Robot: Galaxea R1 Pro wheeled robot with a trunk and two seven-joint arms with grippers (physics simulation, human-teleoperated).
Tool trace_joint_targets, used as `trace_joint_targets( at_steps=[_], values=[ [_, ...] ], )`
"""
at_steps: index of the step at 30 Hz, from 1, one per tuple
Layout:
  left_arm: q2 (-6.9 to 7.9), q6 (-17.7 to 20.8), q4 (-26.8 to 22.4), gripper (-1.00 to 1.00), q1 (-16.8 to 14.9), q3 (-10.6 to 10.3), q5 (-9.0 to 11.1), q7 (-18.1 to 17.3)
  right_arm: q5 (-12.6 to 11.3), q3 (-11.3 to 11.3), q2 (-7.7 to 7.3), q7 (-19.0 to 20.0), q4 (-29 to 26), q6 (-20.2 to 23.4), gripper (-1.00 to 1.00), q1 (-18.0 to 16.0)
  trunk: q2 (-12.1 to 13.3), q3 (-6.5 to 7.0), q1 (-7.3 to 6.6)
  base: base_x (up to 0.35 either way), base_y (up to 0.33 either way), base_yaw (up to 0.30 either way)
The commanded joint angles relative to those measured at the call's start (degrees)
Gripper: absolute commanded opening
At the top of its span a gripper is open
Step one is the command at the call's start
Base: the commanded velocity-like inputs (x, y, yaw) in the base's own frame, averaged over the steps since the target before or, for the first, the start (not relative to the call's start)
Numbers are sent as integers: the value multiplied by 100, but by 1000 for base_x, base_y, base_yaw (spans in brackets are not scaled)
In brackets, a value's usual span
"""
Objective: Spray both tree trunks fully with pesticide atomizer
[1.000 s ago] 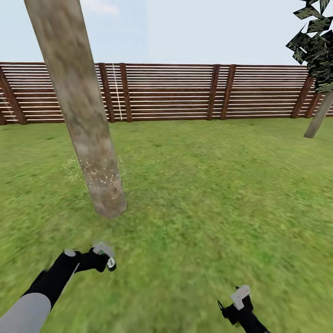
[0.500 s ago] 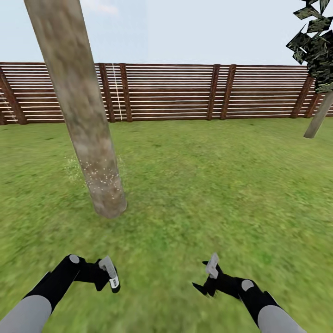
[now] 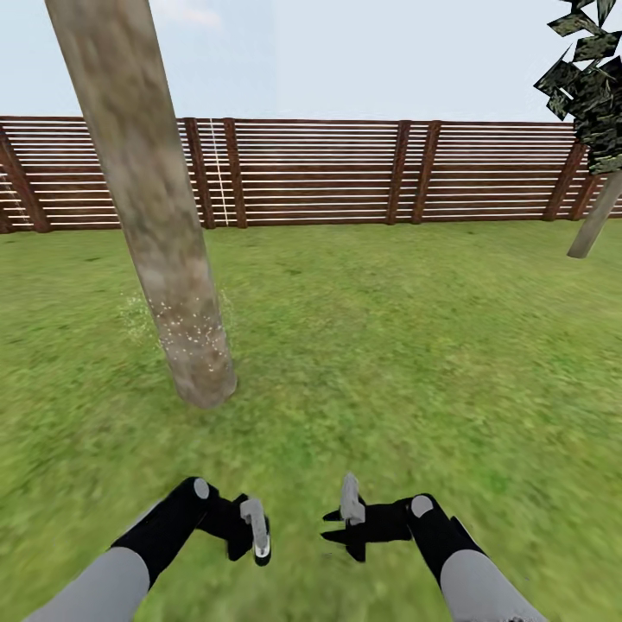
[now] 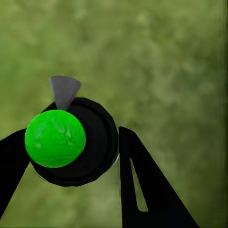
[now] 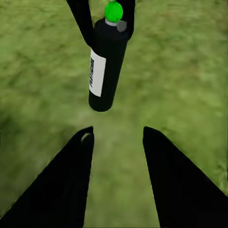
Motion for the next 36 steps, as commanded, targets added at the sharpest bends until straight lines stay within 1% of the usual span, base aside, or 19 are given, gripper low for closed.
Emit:
trace_joint_targets(
  at_steps=[1, 3, 5, 6, 9, 11, 13, 14, 15, 17, 18, 19, 21, 24, 28, 29, 31, 35, 36],
  values=[
    [-11, 69, -13, -100, -4, -48, -49, -18, 39, -48, 10, 47, -8, -15, -100, -21, -2, -5, -1, 0, 0, 0],
    [-86, 74, -13, -100, -3, -55, -255, -18, 33, -48, 21, 56, -4, -15, -100, -44, -2, -5, -1, 0, 0, 0],
    [-139, 66, -12, -100, 0, -57, -350, -18, 31, -48, 49, 58, -3, -15, -100, -70, -2, -5, -1, 0, 0, 0],
    [-175, 46, -12, -100, 2, -120, -373, -18, 31, -48, 59, 59, -1, -15, -100, -88, -2, -5, -1, 0, 0, 0],
    [-218, -1, -12, -100, 2, -453, -371, -18, 30, -48, 75, 59, 0, -15, -100, -96, -2, -5, -1, 0, 0, 0],
    [-254, -12, -12, -100, 2, -552, -367, -18, 30, -48, 80, 59, 0, -15, -100, -96, -2, -5, -1, 0, 0, 0],
    [-307, -13, -12, -100, 2, -574, -368, -18, 30, -47, 81, 59, 0, -15, -100, -97, -2, -5, -1, 0, 0, 0],
    [-356, -13, -12, -100, 2, -578, -374, -18, 30, -47, 81, 59, 0, -15, -100, -97, -2, -5, -1, 0, 0, 0],
    [-442, -8, -12, -100, 2, -581, -383, -18, 30, -48, 81, 59, 0, -15, -100, -97, -2, -5, -1, 0, 0, 0],
    [-527, 15, -12, -100, 2, -588, -391, -13, 30, -48, 81, 59, 0, -15, -100, -97, -2, -5, -1, 0, 0, 0],
    [-564, 51, -12, -100, -2, -590, -443, -11, 30, -48, 81, 59, 0, -15, -100, -97, -2, -5, -1, 0, 0, 0],
    [-672, 89, -12, -100, -6, -585, -602, 3, 30, -46, 88, 59, 0, -15, -100, -97, -2, -5, -1, 0, 0, 0],
    [-775, 115, -20, -100, -15, -583, -731, 16, 30, -48, 90, 59, 0, -15, -100, -97, -2, -5, -1, 0, 0, 0],
    [-826, 268, -20, -100, -77, -583, -760, 25, 30, -48, 90, 59, 0, -15, -100, -97, -2, -5, -1, 0, 0, 0],
    [-906, 305, -21, -100, -85, -583, -785, 26, 30, -48, 90, 59, 0, -15, -100, -97, -2, -5, -1, 0, 0, 0],
    [-937, 308, -21, -100, -85, -583, -817, 26, 30, -46, 90, 59, 0, -15, -100, -97, -2, -5, -1, 0, 0, 0],
    [-996, 312, -21, -100, -85, -578, -992, 26, 30, -48, 90, 59, 0, -15, -100, -97, -2, -5, -1, 0, 0, 0],
    [-1052, 321, -16, -100, -85, -577, -1048, 33, 30, -48, 90, 59, 0, -15, -100, -97, -2, -5, -1, 0, 0, 0],
    [-1056, 423, -14, -100, -85, -575, -1050, 34, 30, -48, 90, 59, 0, -15, -100, -97, -2, -5, -1, 0, 0, 0]
  ],
)
